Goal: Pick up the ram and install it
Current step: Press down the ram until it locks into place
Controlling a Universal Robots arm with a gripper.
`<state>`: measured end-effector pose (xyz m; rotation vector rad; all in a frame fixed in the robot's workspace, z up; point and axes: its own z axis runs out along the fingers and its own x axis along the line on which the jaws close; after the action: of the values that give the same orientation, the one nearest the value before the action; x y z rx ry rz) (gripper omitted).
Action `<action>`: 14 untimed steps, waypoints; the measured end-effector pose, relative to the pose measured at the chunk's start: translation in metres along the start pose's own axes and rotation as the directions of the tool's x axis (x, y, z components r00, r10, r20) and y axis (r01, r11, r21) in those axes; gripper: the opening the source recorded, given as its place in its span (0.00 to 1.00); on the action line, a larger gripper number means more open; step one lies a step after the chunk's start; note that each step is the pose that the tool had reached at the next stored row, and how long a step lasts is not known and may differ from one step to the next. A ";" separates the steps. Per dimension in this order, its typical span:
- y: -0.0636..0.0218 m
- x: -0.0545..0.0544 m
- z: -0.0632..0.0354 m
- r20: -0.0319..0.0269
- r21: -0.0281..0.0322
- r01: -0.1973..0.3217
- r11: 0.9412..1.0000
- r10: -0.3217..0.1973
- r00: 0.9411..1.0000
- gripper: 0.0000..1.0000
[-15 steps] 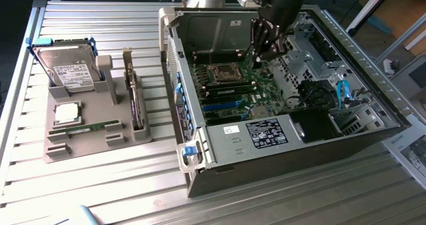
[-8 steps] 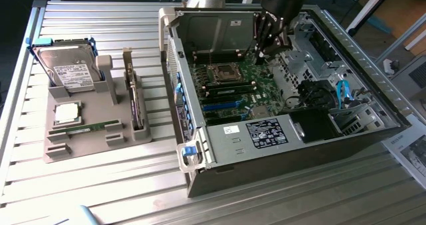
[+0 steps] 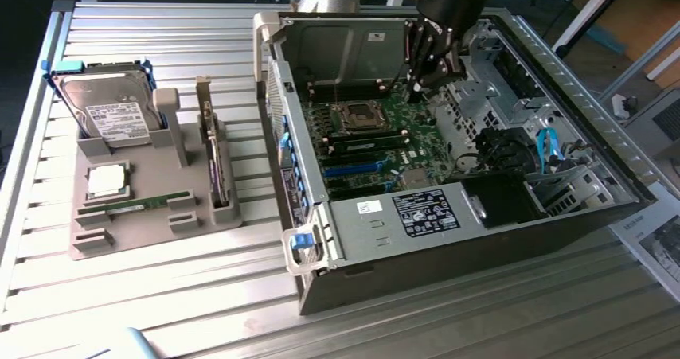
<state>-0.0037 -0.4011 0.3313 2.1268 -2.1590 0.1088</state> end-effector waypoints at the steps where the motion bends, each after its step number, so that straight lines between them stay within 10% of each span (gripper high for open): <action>1: 0.0000 0.000 0.0000 0.000 0.000 0.000 1.000 0.000 1.000 0.11; 14: -0.0001 0.000 0.0000 0.002 -0.012 -0.093 0.996 0.093 0.996 0.11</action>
<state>-0.0036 -0.4011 0.3313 2.0213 -2.2540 0.1008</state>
